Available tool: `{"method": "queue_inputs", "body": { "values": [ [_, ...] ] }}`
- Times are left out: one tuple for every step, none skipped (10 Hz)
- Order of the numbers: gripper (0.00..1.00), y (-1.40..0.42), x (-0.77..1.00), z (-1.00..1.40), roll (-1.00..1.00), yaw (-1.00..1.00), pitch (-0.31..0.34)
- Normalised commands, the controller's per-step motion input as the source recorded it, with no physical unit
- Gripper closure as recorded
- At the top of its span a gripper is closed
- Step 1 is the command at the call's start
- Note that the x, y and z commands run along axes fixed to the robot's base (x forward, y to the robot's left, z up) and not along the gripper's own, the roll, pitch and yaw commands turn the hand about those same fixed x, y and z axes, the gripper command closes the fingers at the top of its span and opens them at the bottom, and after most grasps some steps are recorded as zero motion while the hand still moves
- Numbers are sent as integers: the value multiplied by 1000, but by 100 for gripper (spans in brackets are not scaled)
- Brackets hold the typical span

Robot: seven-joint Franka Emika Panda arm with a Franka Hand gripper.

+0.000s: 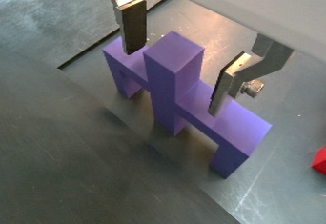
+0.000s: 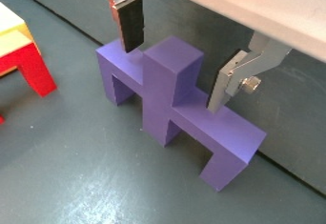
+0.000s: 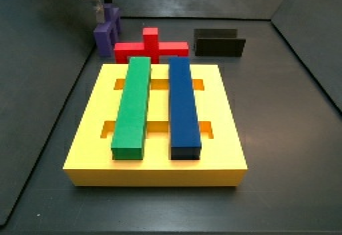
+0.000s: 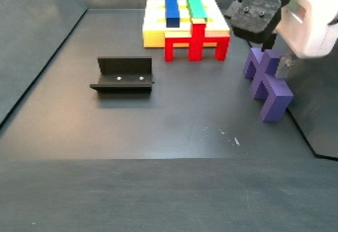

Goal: Pick up the purple object. Move up. Move to above the board. Insert the purple object.
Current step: Pick up the purple object.

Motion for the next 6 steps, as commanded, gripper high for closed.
{"method": "queue_inputs", "body": {
  "values": [
    [0,74,0,-20,0,0,0],
    [0,17,-49,0,0,0,0],
    [0,0,0,0,-3,0,-4],
    [0,0,160,0,-21,0,0],
    [0,0,171,0,-47,0,0],
    [0,0,0,0,-20,0,0]
  ]
}}
